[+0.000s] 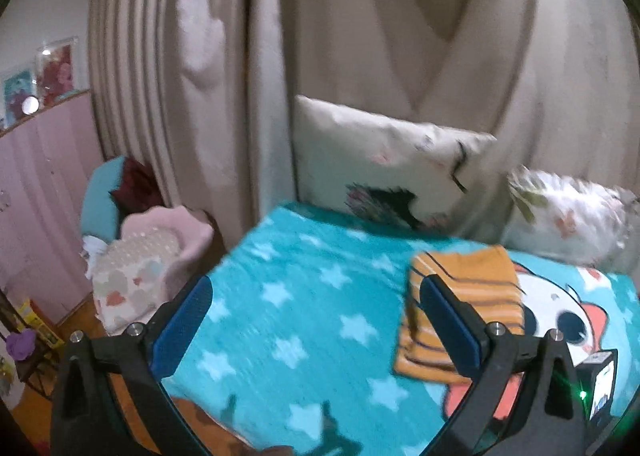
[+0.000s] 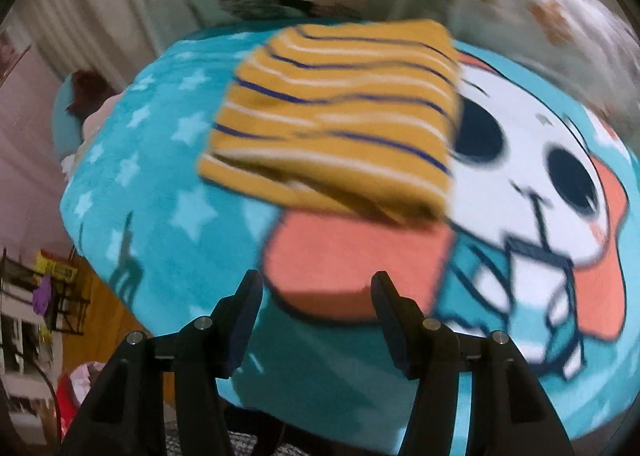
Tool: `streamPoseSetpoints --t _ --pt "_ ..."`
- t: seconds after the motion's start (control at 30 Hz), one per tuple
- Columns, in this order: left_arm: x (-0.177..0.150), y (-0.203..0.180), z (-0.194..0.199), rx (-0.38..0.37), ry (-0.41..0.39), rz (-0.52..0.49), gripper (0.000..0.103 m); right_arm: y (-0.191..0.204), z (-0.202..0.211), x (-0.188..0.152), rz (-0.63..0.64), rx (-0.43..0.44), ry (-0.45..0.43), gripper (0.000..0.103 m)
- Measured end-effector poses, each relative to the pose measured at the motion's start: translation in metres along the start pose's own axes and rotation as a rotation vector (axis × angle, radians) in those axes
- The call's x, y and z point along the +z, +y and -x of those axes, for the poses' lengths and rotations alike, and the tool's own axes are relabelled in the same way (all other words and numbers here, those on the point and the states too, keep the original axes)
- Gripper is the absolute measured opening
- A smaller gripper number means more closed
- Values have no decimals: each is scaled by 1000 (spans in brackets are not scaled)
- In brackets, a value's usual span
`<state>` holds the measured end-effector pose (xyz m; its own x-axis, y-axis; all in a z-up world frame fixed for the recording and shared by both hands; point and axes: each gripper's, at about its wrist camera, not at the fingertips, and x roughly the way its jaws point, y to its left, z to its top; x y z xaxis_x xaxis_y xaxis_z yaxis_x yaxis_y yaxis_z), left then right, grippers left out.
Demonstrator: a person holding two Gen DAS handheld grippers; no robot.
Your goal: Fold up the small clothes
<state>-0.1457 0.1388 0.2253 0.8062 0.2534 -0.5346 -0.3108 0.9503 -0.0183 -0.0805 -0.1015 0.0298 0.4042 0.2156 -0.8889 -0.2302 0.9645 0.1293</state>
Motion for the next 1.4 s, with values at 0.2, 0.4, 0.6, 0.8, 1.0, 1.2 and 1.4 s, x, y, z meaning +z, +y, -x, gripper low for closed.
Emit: streamPoseSetpoints --t 0.2,0.4,0.6,0.8,1.0,1.2,1.4 --pt "-24 -33 -2 -165 138 -24 103 -39 13 -31 -95 -43 8 61" --pt "-62 -63 -20 -253 337 -50 103 -58 27 -54 -151 -81 4 61" --pt "-100 -81 -26 -231 438 -118 103 -67 39 -70 -175 -117 -4 63" --pt "-122 -90 -25 -196 481 -183 103 -67 46 -79 -172 -142 -14 63" --pt "-135 -91 -17 -185 495 -216 103 -60 55 -80 -149 -156 -48 63" --pt "-143 -88 -12 -187 507 -224 103 -52 62 -79 -124 -171 -78 65" --pt "-149 -87 -9 -190 523 -225 103 -49 63 -84 -122 -174 -76 65"
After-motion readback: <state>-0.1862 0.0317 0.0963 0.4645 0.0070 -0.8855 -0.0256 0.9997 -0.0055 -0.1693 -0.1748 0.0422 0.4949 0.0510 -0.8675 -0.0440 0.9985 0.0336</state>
